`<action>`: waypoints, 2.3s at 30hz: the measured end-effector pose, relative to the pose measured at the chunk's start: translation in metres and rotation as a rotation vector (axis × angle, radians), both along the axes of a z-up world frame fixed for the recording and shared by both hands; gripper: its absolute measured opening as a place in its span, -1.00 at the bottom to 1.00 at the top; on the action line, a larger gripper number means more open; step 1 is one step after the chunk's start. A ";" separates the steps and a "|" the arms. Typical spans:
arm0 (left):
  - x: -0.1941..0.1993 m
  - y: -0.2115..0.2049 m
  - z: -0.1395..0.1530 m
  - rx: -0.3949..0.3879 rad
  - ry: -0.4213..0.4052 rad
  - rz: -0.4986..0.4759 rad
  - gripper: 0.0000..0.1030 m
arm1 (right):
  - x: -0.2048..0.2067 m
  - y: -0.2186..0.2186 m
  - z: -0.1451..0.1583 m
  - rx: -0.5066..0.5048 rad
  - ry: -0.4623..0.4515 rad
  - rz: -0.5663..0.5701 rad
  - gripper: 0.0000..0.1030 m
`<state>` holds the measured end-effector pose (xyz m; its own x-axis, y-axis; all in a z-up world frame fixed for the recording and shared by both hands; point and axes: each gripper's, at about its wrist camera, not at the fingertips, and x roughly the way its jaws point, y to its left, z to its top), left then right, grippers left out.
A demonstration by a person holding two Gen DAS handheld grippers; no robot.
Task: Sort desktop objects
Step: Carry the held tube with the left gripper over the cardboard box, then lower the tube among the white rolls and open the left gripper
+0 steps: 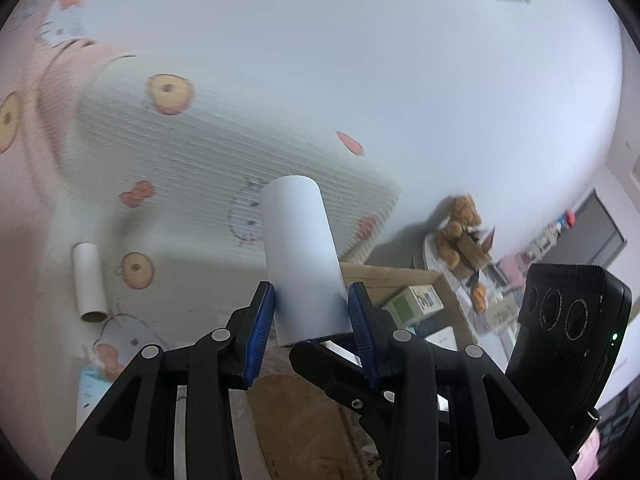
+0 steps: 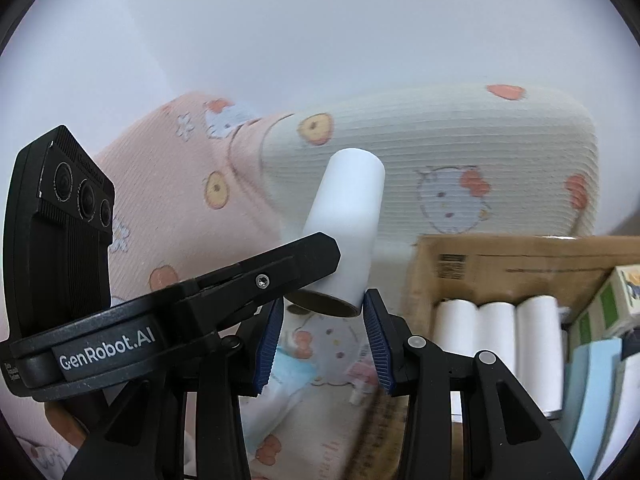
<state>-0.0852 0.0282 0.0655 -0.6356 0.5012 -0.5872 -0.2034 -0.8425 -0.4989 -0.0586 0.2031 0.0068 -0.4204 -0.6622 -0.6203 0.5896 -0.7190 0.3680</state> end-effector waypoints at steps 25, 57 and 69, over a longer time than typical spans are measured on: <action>-0.023 0.120 -0.020 -0.234 -0.094 -0.255 -0.19 | -0.028 0.093 -0.034 0.001 -0.146 -0.151 -0.26; -0.013 0.146 -0.052 -0.318 -0.249 -0.238 -0.22 | -0.016 0.099 -0.058 0.137 -0.222 -0.114 -0.26; -0.022 0.125 -0.043 -0.304 -0.246 -0.165 -0.40 | -0.023 0.100 -0.048 0.115 -0.204 -0.096 -0.26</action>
